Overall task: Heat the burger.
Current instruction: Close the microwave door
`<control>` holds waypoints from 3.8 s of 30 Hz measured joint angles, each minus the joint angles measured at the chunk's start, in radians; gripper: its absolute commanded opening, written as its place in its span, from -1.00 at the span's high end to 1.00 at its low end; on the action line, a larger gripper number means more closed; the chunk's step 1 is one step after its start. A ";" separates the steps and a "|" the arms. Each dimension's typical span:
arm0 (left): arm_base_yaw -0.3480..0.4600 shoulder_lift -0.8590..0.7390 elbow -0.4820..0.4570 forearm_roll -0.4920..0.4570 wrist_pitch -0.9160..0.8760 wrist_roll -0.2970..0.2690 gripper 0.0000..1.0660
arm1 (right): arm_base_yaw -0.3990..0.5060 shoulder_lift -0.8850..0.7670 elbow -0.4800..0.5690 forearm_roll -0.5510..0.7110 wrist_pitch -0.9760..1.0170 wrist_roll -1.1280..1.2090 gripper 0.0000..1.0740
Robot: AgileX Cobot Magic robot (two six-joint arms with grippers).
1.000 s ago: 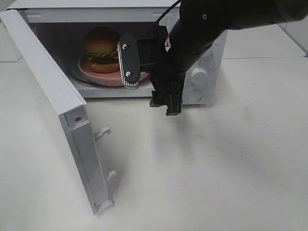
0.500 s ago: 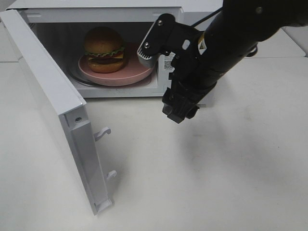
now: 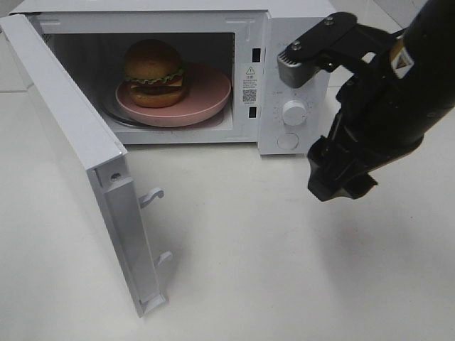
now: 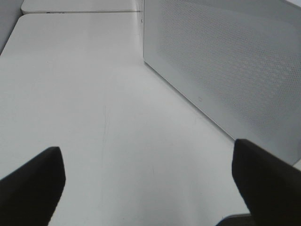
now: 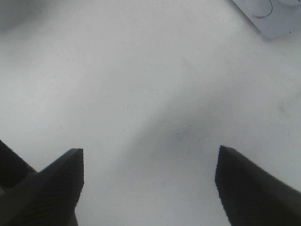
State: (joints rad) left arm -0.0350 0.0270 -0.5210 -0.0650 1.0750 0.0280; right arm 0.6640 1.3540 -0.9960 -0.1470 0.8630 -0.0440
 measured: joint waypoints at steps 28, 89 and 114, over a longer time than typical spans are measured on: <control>0.000 0.000 0.000 0.000 0.000 0.000 -0.66 | -0.234 -0.492 0.309 0.031 0.124 0.077 -0.42; 0.000 0.000 0.000 0.000 0.000 0.000 -0.66 | -0.600 -1.359 0.490 0.068 0.129 0.087 -0.40; 0.000 0.000 0.000 0.000 0.000 0.000 -0.66 | -0.600 -1.359 0.490 0.068 0.129 0.087 -0.40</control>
State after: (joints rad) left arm -0.0350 0.0270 -0.5210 -0.0650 1.0750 0.0280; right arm 0.0640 -0.0050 -0.5060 -0.0790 0.9920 0.0430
